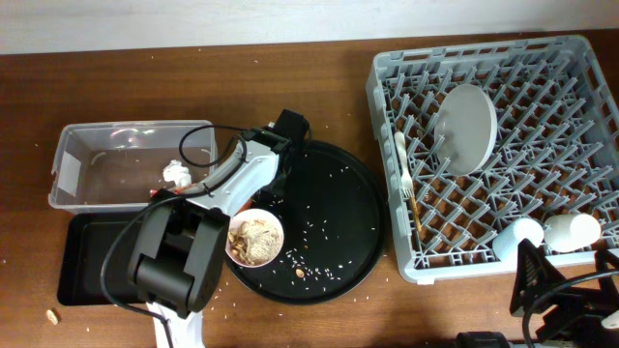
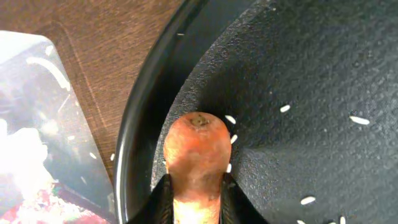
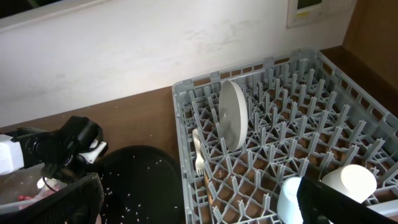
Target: Sort waste into correct bins and load items into the dishwasher rack
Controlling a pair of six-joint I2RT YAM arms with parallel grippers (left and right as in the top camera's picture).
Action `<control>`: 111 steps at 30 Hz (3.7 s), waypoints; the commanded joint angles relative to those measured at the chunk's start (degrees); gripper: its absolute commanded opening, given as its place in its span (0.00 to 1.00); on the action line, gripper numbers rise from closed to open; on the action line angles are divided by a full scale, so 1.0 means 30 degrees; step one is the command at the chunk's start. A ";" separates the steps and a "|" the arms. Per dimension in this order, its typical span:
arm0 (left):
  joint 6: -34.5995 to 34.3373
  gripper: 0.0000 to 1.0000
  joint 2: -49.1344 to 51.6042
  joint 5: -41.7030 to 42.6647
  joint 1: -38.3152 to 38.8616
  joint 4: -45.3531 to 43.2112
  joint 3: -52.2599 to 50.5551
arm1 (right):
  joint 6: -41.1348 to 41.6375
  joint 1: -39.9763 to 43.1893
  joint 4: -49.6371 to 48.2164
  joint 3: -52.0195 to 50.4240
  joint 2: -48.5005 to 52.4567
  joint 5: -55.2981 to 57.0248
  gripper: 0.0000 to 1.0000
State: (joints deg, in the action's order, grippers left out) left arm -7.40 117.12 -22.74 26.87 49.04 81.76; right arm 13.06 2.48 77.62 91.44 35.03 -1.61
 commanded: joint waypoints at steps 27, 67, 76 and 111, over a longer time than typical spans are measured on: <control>-0.0692 0.48 0.0641 0.5005 -0.2011 0.0466 0.0510 | -0.0058 0.0058 -0.0073 0.0022 0.0036 -0.0044 0.99; -0.0969 0.60 -0.5093 0.9442 -0.9595 0.8488 0.8196 | -0.0058 0.0058 -0.0073 0.0022 0.0036 -0.0044 0.99; -0.3803 0.51 -0.5617 0.5770 0.1632 1.1409 0.3861 | -0.0058 0.0058 -0.0073 0.0022 0.0036 -0.0044 0.99; 0.1508 0.00 -1.6415 1.3996 -0.9617 0.6761 -0.5435 | -0.0058 0.0058 -0.0073 0.0022 0.0036 -0.0044 0.99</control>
State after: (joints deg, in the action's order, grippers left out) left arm -14.70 68.66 7.27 9.13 69.49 66.43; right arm 13.08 2.50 77.60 91.44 35.03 -1.65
